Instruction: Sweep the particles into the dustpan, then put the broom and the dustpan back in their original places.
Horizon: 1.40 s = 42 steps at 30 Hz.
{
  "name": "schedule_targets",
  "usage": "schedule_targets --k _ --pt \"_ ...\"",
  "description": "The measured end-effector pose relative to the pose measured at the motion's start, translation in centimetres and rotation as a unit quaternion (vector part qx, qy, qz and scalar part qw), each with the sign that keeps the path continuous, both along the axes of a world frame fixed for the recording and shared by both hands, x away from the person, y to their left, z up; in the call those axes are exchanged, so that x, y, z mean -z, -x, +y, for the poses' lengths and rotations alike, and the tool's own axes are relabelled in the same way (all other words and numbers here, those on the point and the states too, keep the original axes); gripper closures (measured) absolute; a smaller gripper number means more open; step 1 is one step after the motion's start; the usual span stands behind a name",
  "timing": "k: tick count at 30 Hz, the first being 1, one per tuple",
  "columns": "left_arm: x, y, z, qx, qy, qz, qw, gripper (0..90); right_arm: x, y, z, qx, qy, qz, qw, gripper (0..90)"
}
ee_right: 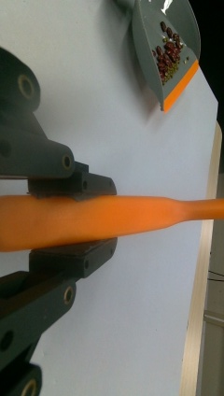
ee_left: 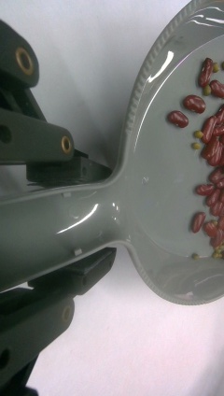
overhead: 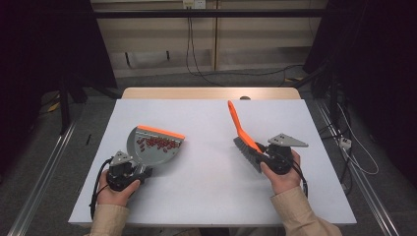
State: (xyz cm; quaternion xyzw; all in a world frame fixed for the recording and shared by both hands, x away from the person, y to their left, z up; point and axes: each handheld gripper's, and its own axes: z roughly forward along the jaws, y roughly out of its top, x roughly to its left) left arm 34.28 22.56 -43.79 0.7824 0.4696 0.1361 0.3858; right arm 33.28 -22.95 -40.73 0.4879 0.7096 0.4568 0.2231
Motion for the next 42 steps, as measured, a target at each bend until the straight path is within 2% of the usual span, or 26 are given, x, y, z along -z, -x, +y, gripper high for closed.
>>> schedule_targets --k 4,15,17,20,24,26,31,33,34,37,42 --pt "0.2 -0.1 0.4 -0.024 0.004 -0.002 0.9997 60.4 0.1 0.0 -0.3 0.003 -0.002 0.001 1.0000 70.7" --pt "1.2 -0.6 0.7 -0.068 0.013 0.000 0.9976 59.5 0.3 0.4 -1.1 0.007 -0.003 0.006 1.0000 70.7" --pt "1.4 -0.6 0.9 -0.068 0.023 0.006 0.9974 59.1 0.4 0.5 -1.2 0.008 -0.007 0.007 0.9999 70.7" --pt "1.5 -0.5 0.6 -0.073 0.022 0.006 0.9971 57.3 0.4 0.7 -1.5 0.010 -0.013 0.009 0.9998 70.8" --pt "1.3 -0.2 0.7 -0.073 0.024 -0.004 0.9971 51.1 0.7 1.0 -2.1 0.009 -0.036 0.018 0.9991 70.7" --pt "1.2 -0.1 0.7 -0.073 0.019 -0.013 0.9970 46.4 1.0 1.0 -2.4 0.009 -0.049 0.027 0.9984 70.7" --pt "0.8 0.3 0.7 -0.071 0.012 -0.021 0.9972 36.3 2.0 0.7 -3.3 0.028 -0.045 0.047 0.9975 70.6" --pt "0.6 0.4 0.8 -0.073 0.012 -0.023 0.9970 26.3 2.1 0.6 -3.8 0.035 -0.049 0.049 0.9969 70.6" --pt "0.5 0.5 0.9 -0.074 0.012 -0.028 0.9968 24.7 2.1 0.6 -4.0 0.037 -0.053 0.052 0.9966 70.6" --pt "0.0 0.6 1.0 -0.075 0.001 -0.043 0.9963 22.8 2.1 0.7 -4.1 0.042 -0.048 0.048 0.9968 70.6" --pt "-0.8 0.9 0.6 -0.060 0.003 -0.057 0.9966 20.6 2.2 0.8 -4.6 0.059 -0.035 0.045 0.9967 70.3"
